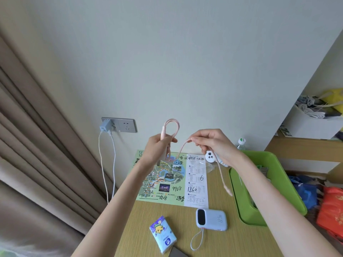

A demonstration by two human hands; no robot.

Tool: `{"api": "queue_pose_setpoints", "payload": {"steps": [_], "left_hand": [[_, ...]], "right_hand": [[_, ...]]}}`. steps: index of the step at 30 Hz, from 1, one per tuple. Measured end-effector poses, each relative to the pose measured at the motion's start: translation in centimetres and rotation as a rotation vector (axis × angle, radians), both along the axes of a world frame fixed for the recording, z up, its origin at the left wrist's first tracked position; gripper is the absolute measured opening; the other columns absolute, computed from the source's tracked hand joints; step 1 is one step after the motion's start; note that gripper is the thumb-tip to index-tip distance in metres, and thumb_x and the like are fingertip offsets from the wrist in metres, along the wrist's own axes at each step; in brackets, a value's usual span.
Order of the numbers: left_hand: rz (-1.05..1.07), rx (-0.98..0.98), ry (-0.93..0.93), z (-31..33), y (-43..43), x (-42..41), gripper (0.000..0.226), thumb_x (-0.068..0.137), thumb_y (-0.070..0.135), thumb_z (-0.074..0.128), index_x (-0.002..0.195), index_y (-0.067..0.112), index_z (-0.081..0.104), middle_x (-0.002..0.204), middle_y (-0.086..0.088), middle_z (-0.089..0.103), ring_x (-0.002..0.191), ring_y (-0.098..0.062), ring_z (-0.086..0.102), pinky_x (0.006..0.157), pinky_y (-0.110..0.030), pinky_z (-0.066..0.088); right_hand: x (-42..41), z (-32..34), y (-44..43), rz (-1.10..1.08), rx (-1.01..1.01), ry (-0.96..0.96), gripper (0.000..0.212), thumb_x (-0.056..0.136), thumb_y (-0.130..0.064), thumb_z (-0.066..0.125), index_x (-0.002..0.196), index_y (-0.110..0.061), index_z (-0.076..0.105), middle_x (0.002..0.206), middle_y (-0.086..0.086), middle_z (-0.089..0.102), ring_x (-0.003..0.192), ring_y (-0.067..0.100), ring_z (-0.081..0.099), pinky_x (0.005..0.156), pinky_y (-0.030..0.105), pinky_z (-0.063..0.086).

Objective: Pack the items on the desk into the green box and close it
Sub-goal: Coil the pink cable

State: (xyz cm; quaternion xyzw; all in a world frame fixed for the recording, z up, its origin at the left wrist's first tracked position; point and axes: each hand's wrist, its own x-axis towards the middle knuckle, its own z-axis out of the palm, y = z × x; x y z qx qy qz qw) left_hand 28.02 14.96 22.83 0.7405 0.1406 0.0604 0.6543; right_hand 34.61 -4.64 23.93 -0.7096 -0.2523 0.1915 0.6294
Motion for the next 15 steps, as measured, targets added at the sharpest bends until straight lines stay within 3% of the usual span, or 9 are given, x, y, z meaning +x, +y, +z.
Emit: {"api": "queue_pose_setpoints", "payload": {"steps": [2, 5, 7, 12, 15], "left_hand": [[-0.101, 0.036, 0.018, 0.3, -0.7, -0.1, 0.024, 0.097, 0.023, 0.054, 0.084, 0.010, 0.070, 0.065, -0.002, 0.048, 0.050, -0.012, 0.045, 0.052, -0.028, 0.037], [-0.245, 0.062, 0.071, 0.6, -1.4, -0.4, 0.044, 0.094, 0.051, 0.053, 0.091, 0.013, 0.073, 0.063, 0.008, 0.054, 0.051, -0.007, 0.049, 0.051, -0.020, 0.039], [-0.303, 0.066, 0.093, 0.8, -2.0, -0.7, 0.048, 0.090, 0.059, 0.053, 0.093, 0.016, 0.074, 0.062, 0.015, 0.057, 0.053, -0.004, 0.052, 0.052, -0.016, 0.040], [-0.317, 0.106, 0.087, 0.8, -3.3, -0.8, 0.030, 0.095, 0.036, 0.057, 0.092, 0.011, 0.075, 0.070, -0.002, 0.045, 0.061, -0.015, 0.043, 0.056, -0.028, 0.032], [-0.306, 0.025, 0.068, 1.0, -3.5, -0.8, 0.027, 0.094, 0.028, 0.058, 0.089, 0.007, 0.075, 0.064, 0.000, 0.046, 0.054, -0.012, 0.043, 0.049, -0.020, 0.034]], "right_hand": [[-0.1, 0.3, 0.3, -0.033, -0.022, -0.098, 0.012, 0.090, -0.007, 0.064, 0.093, -0.007, 0.075, 0.064, -0.005, 0.060, 0.053, 0.008, 0.044, 0.052, 0.020, 0.043], [-0.2, 0.8, 0.6, -0.111, -0.030, -0.182, 0.008, 0.087, -0.006, 0.068, 0.090, -0.009, 0.074, 0.075, 0.009, 0.064, 0.058, 0.013, 0.048, 0.052, 0.024, 0.043], [-0.2, 1.0, 0.8, -0.160, -0.026, -0.223, 0.006, 0.084, -0.004, 0.071, 0.087, -0.009, 0.071, 0.079, 0.016, 0.065, 0.059, 0.016, 0.049, 0.050, 0.026, 0.043], [0.1, 1.0, 1.3, -0.325, -0.113, -0.364, 0.027, 0.073, -0.007, 0.080, 0.076, -0.020, 0.056, 0.070, -0.006, 0.058, 0.056, 0.010, 0.050, 0.051, 0.017, 0.038], [0.2, 0.9, 1.1, -0.375, -0.122, -0.357, 0.029, 0.073, -0.014, 0.082, 0.078, -0.022, 0.054, 0.075, -0.006, 0.057, 0.057, 0.009, 0.049, 0.052, 0.017, 0.037]]}}
